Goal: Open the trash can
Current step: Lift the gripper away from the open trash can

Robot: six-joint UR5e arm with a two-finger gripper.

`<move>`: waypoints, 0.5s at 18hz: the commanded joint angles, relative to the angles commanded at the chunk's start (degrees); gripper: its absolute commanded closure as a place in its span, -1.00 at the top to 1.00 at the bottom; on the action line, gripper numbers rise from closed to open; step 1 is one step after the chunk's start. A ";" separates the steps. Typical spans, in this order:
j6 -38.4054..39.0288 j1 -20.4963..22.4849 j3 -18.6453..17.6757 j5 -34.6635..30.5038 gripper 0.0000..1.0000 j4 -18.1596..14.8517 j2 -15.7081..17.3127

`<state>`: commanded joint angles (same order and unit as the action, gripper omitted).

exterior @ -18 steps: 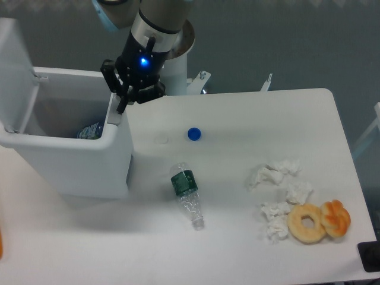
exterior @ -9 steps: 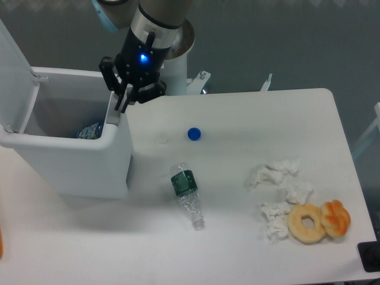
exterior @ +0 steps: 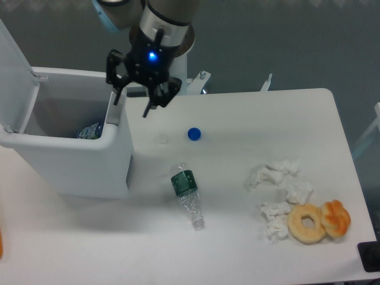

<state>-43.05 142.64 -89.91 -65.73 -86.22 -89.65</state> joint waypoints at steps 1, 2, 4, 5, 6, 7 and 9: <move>-1.23 0.62 -0.17 -1.06 1.00 0.35 -0.52; -2.20 0.97 -0.17 -1.85 1.00 0.96 -1.14; -3.27 1.06 -0.44 -4.83 1.00 2.80 -2.37; -3.62 0.89 -0.44 -7.98 1.00 3.34 -3.24; -4.58 0.62 -0.52 -11.58 1.00 3.25 -3.69; -6.07 0.36 -0.61 -14.40 1.00 3.34 -4.39; -8.97 0.09 0.00 -16.71 1.00 3.69 -5.97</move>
<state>-52.02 142.73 -89.92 -82.44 -82.53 -95.62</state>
